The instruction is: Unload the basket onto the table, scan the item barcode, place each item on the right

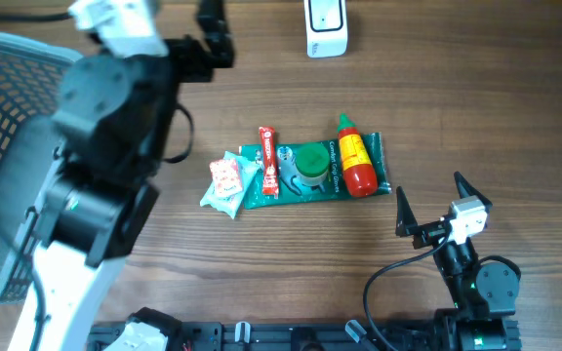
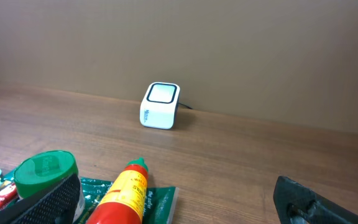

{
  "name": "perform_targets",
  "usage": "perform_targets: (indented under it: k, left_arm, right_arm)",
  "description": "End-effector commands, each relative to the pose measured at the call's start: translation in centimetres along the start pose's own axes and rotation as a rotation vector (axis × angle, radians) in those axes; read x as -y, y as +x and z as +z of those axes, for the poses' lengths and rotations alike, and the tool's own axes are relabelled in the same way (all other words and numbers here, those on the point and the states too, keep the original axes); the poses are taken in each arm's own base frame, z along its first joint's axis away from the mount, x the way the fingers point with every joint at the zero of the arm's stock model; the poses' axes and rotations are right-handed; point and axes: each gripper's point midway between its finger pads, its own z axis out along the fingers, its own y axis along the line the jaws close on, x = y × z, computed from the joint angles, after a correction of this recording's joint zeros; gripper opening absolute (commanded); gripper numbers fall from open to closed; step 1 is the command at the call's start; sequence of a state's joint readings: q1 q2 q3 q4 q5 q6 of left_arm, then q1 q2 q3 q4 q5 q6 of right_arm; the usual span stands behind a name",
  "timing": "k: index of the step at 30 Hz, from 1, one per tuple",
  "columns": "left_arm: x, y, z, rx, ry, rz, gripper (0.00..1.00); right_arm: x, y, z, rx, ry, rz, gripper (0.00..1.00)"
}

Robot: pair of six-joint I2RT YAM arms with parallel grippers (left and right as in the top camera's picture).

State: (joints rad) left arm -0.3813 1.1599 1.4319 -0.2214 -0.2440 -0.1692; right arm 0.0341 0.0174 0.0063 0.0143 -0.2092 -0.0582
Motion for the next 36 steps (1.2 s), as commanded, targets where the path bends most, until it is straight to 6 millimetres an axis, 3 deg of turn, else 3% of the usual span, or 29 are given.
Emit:
perform_targets:
  k: [1,6,8,10,14,15,17,19,21,27,31,36]
  left_arm:
    - [-2.3,-4.4,-3.0,0.107,-0.104,0.165,1.0]
    - [-4.3,-6.7,-5.9,0.145,-0.223,0.301,1.0]
    - [-5.7,-5.8,-7.0,0.09,-0.282,0.335,1.0]
    - [-5.5,-5.5,-7.8,0.069,-0.248,0.381,1.0]
    - [-5.0,-6.0,-12.1,0.076,-0.159,0.367,1.0]
    - [-4.7,-6.0,-13.3,0.083,-0.121,0.34,1.0]
    - [-4.0,-6.1,-16.8,0.117,-0.028,0.257,1.0]
    - [-3.2,-6.1,-19.7,0.16,0.045,0.243,1.0]
    - [-2.5,-6.1,-22.3,0.199,0.1,0.236,1.0]
    - [-2.3,-6.8,-30.8,0.372,0.195,0.215,1.0]
    - [-2.5,-6.9,-36.1,0.491,0.241,0.206,1.0]
    - [-2.7,-6.6,-39.8,0.572,0.278,0.183,1.0]
  right_arm:
    - [-0.4,-0.2,0.0,0.01,-0.02,-0.016,1.0]
    - [-0.4,-0.2,0.0,0.01,-0.02,-0.015,1.0]
    - [-0.4,-0.2,0.0,0.01,-0.02,-0.015,1.0]
    - [-0.4,-0.2,0.0,0.01,-0.02,-0.015,1.0]
    - [-0.5,-0.3,0.0,0.014,-0.03,0.004,1.0]
    - [-0.8,-0.3,-0.1,0.012,-0.044,0.069,1.0]
    - [-1.2,-0.1,0.0,-0.008,-0.07,0.417,1.0]
    - [-2.5,0.1,0.0,-0.059,-0.138,0.776,1.0]
    - [-4.5,0.6,-0.3,-0.151,-0.233,0.996,1.0]
    - [-8.5,1.9,-1.5,-0.368,-0.425,1.131,1.0]
    - [-10.2,2.2,-2.5,-0.517,-0.474,1.367,1.0]
    - [-11.1,2.2,-3.2,-0.531,-0.555,1.264,1.0]
